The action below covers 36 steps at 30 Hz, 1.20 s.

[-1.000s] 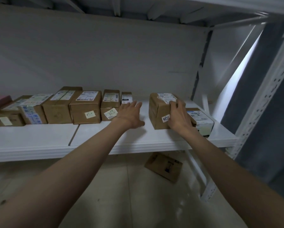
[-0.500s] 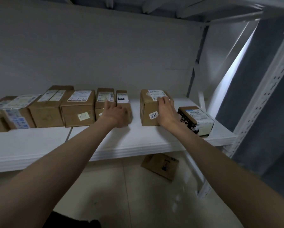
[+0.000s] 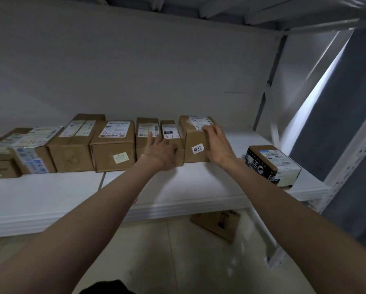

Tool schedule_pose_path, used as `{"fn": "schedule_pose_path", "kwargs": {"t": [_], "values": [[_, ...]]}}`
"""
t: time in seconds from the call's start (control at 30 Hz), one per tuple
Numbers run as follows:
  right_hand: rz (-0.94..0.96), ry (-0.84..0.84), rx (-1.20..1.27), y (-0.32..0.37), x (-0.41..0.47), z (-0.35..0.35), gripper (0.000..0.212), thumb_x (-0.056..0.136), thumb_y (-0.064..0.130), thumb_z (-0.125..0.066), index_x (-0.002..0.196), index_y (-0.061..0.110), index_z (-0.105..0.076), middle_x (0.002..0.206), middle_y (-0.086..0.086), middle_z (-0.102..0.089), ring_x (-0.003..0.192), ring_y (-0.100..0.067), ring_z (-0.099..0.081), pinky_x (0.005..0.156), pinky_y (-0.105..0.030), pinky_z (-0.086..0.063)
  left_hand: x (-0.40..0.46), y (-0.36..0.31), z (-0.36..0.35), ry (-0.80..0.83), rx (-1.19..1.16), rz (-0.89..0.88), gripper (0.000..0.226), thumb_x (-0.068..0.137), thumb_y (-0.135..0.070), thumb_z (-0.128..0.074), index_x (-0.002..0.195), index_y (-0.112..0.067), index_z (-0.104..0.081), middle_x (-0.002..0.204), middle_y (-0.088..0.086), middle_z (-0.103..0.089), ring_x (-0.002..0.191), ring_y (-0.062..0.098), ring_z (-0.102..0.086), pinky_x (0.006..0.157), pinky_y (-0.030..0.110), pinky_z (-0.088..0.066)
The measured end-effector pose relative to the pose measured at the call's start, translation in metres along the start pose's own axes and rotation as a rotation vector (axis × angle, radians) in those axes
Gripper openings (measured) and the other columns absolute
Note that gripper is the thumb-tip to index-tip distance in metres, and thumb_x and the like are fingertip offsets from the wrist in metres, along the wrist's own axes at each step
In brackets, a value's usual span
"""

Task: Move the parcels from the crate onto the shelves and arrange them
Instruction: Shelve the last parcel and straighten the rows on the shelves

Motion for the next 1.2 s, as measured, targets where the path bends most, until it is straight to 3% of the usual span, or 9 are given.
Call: {"fn": "schedule_pose_path", "kwargs": {"t": [0.1,0.3,0.4,0.53,0.63,0.77,0.87,1.03,1.2], "values": [[-0.023,-0.003,0.034,0.001,0.004,-0.002,0.076,0.081,0.0,-0.066,0.147,0.017,-0.034,0.154,-0.013,-0.025,0.137,-0.031,-0.038,0.111,-0.047,-0.039,-0.001,0.0,0.001,-0.003,0.009,-0.01,0.064,0.089,-0.047,-0.057,0.146,-0.028,-0.037,0.151,0.01,-0.037,0.149,0.033,-0.009,0.118,0.059,0.005],[-0.001,0.004,-0.098,0.004,-0.001,0.015,0.083,0.083,0.0,-0.066,0.154,0.017,-0.025,0.155,-0.013,-0.032,0.143,-0.035,-0.025,0.117,-0.047,-0.026,0.003,0.002,0.011,0.015,-0.016,0.045,0.065,0.087,-0.047,-0.059,0.144,-0.024,-0.038,0.151,0.012,-0.035,0.148,0.034,-0.014,0.119,0.057,0.001],[-0.031,-0.031,-0.202,-0.01,-0.02,0.038,0.07,0.086,0.004,-0.064,0.149,0.015,-0.035,0.145,-0.016,-0.043,0.133,-0.033,-0.034,0.108,-0.041,-0.034,0.009,-0.011,0.033,-0.148,-0.113,0.119,0.07,0.085,-0.035,-0.063,0.145,-0.016,-0.031,0.147,0.015,-0.036,0.141,0.036,-0.028,0.12,0.053,-0.009],[-0.198,-0.126,-0.265,-0.046,-0.059,0.076,0.049,0.091,0.02,-0.058,0.138,0.013,-0.049,0.141,-0.015,-0.046,0.129,-0.034,-0.036,0.103,-0.042,-0.035,0.026,-0.065,0.062,-0.34,-0.172,-0.016,0.058,0.088,-0.03,-0.056,0.14,-0.016,-0.036,0.14,0.012,-0.041,0.13,0.036,-0.04,0.116,0.049,-0.022],[-0.333,-0.17,-0.285,-0.076,-0.092,0.095,0.051,0.09,0.039,-0.058,0.134,0.013,-0.052,0.138,-0.015,-0.045,0.127,-0.036,-0.036,0.102,-0.044,-0.033,0.039,-0.111,0.065,-0.268,-0.114,-0.094,0.067,0.084,-0.038,-0.061,0.143,-0.016,-0.036,0.145,0.011,-0.038,0.136,0.035,-0.035,0.117,0.049,-0.019],[-0.502,-0.094,-0.25,-0.113,-0.123,0.1,0.07,0.081,0.06,-0.064,0.137,0.022,-0.045,0.139,-0.014,-0.037,0.127,-0.038,-0.035,0.104,-0.047,-0.033,0.049,-0.128,0.066,-0.117,0.015,-0.01,0.09,0.081,-0.05,-0.065,0.15,-0.012,-0.023,0.154,0.018,-0.025,0.141,0.041,-0.025,0.116,0.055,-0.014],[-0.539,-0.034,-0.12,-0.131,-0.132,0.089,0.074,0.079,0.057,-0.07,0.137,0.024,-0.04,0.134,-0.014,-0.037,0.125,-0.038,-0.041,0.098,-0.046,-0.041,0.052,-0.119,0.061,-0.023,0.076,0.03,0.09,0.075,-0.054,-0.06,0.148,-0.013,-0.026,0.147,0.018,-0.036,0.137,0.042,-0.032,0.113,0.057,-0.019],[-0.492,-0.102,-0.022,-0.132,-0.115,0.066,0.064,0.085,0.041,-0.07,0.136,0.024,-0.037,0.128,-0.011,-0.039,0.11,-0.034,-0.054,0.086,-0.043,-0.05,0.056,-0.111,0.062,0.046,0.083,-0.028,0.086,0.07,-0.048,-0.066,0.143,-0.02,-0.03,0.14,0.01,-0.041,0.132,0.035,-0.042,0.112,0.058,-0.018],[-0.37,-0.061,-0.044,-0.114,-0.078,0.039,0.061,0.089,0.013,-0.065,0.142,0.019,-0.036,0.153,-0.01,-0.022,0.113,-0.038,-0.054,0.09,-0.043,-0.048,0.06,-0.107,0.062,0.053,0.11,-0.058,0.09,0.07,-0.045,-0.074,0.145,-0.023,-0.029,0.138,0.007,-0.042,0.13,0.032,-0.046,0.114,0.057,-0.017]]}}
Point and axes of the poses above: each hand's wrist, its own x-axis towards the middle knuckle, its own z-axis out of the back of the hand, y = z × x, the point moved 1 cm from there along x, towards the middle knuckle
